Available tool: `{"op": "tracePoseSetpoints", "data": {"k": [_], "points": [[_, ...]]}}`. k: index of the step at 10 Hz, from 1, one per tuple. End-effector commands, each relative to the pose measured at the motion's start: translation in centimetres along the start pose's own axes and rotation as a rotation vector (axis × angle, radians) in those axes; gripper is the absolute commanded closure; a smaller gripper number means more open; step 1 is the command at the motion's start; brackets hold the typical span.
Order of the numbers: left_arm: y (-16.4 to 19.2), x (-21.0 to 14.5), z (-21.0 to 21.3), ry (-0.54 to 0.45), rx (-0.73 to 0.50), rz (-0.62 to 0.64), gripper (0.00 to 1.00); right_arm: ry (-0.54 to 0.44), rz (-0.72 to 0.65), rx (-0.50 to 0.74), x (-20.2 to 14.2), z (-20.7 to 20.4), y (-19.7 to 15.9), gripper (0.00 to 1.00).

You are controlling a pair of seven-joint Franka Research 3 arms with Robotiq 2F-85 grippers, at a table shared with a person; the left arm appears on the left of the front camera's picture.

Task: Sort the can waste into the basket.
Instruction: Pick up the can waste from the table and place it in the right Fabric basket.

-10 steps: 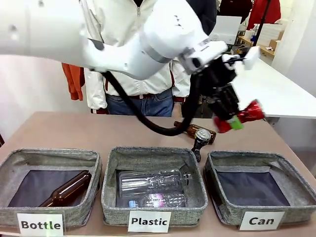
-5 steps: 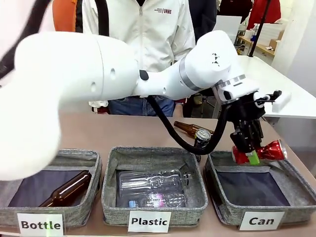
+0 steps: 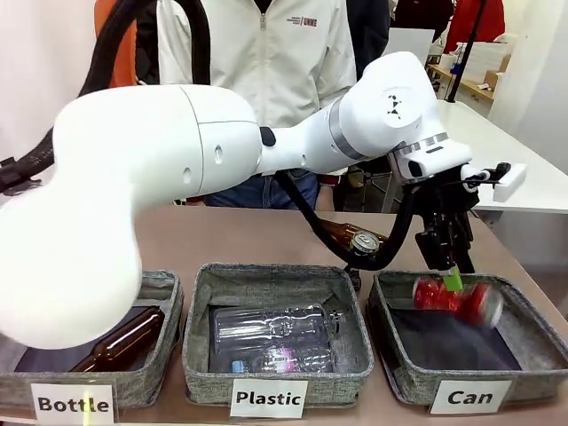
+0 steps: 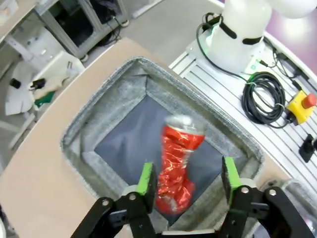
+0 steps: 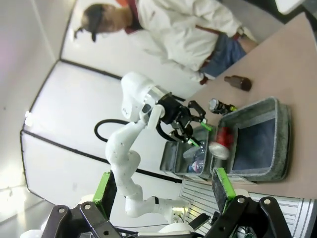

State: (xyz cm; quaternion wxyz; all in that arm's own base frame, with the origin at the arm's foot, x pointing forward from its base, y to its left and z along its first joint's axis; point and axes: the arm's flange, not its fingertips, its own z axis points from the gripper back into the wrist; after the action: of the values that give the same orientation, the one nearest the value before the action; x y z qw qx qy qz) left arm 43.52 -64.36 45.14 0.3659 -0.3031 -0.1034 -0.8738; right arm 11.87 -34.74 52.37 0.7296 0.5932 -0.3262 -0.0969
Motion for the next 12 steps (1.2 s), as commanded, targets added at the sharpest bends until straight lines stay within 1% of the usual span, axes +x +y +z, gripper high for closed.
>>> {"op": "tracePoseSetpoints", "data": {"k": [1, 4, 5, 6, 7, 8, 10, 11, 12], "points": [[2.2, 0.9, 1.0, 0.033, 0.04, 0.018, 0.0, -0.047, 0.007, -0.008, -1.2, 1.4, 0.6, 0.0], [2.2, 0.7, 1.3, 0.034, 0.049, 0.016, 0.0, -0.047, 0.007, -0.008, -1.2, 1.4, 0.6, 0.0], [0.9, 1.0, 2.0, 0.012, 0.037, 0.058, 0.0, -0.047, 0.007, -0.008, -1.2, 1.4, 0.6, 0.0], [-0.9, 0.9, 3.1, -0.031, -0.011, 0.132, 0.0, -0.029, -0.007, -0.015, -0.6, 0.9, 0.1, 0.0], [-3.7, 0.1, 4.9, -0.054, 0.031, 0.245, 0.0, 0.001, -0.016, -0.032, -0.3, -0.8, 0.2, 0.0], [-7.3, -1.1, 7.0, -0.081, 0.067, 0.327, 0.0, 0.036, -0.042, -0.035, 0.1, -3.3, 0.2, 0.0], [-15.5, -4.3, 10.2, -0.109, 0.085, 0.387, 0.0, 0.143, -0.148, -0.061, 1.1, -9.2, -0.6, 0.0], [-19.2, -5.6, 11.8, -0.13, 0.089, 0.413, 0.0, 0.173, -0.185, -0.096, 1.1, -12.3, -0.9, 0.0], [-22.4, -7.2, 13.7, -0.167, 0.162, 0.448, 0.0, 0.221, -0.212, -0.119, 0.6, -15.1, -1.0, 0.0]]}}
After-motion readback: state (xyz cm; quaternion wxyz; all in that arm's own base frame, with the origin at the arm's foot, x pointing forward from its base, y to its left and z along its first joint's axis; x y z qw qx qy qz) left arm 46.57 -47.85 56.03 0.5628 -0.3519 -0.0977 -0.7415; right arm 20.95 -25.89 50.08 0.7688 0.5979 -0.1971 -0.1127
